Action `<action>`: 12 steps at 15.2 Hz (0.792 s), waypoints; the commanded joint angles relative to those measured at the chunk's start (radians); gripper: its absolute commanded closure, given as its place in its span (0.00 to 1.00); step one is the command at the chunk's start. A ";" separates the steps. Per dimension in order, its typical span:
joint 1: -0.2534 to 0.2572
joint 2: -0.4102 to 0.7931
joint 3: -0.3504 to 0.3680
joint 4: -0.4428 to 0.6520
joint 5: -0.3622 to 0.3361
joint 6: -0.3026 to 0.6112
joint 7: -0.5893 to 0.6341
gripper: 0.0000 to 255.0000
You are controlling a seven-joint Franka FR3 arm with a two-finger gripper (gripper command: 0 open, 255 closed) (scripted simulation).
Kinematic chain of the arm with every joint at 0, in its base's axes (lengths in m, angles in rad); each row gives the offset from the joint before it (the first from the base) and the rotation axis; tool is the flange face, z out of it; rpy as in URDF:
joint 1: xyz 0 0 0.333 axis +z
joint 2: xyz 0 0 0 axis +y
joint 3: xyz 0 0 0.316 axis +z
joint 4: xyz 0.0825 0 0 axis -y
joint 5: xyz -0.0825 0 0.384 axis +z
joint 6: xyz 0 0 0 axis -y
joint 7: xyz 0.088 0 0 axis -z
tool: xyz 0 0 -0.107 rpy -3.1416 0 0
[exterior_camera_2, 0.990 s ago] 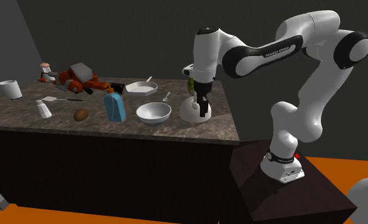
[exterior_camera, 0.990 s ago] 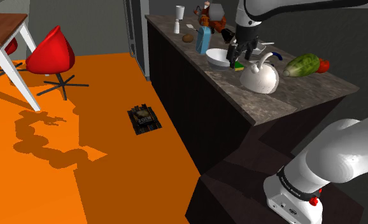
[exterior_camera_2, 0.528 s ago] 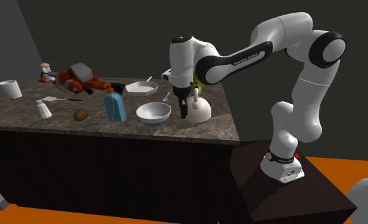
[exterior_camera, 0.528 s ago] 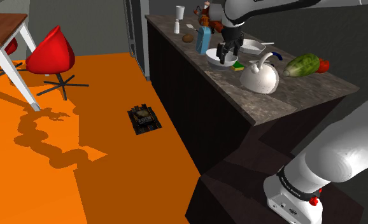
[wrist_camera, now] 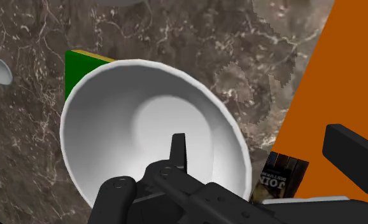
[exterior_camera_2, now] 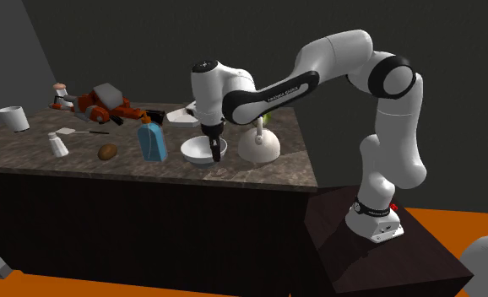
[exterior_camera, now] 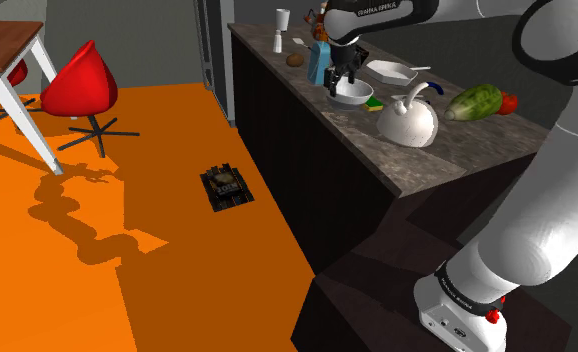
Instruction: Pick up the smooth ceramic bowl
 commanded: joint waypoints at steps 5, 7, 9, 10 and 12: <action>-0.006 0.132 -0.005 0.134 -0.013 0.003 -0.027 0.00; -0.006 0.137 -0.005 0.114 -0.015 0.027 -0.020 0.00; -0.007 0.142 -0.006 0.094 -0.017 0.050 -0.012 0.00; -0.007 0.147 -0.006 0.080 -0.019 0.068 -0.007 0.00; -0.007 0.147 -0.006 0.080 -0.019 0.068 -0.007 0.00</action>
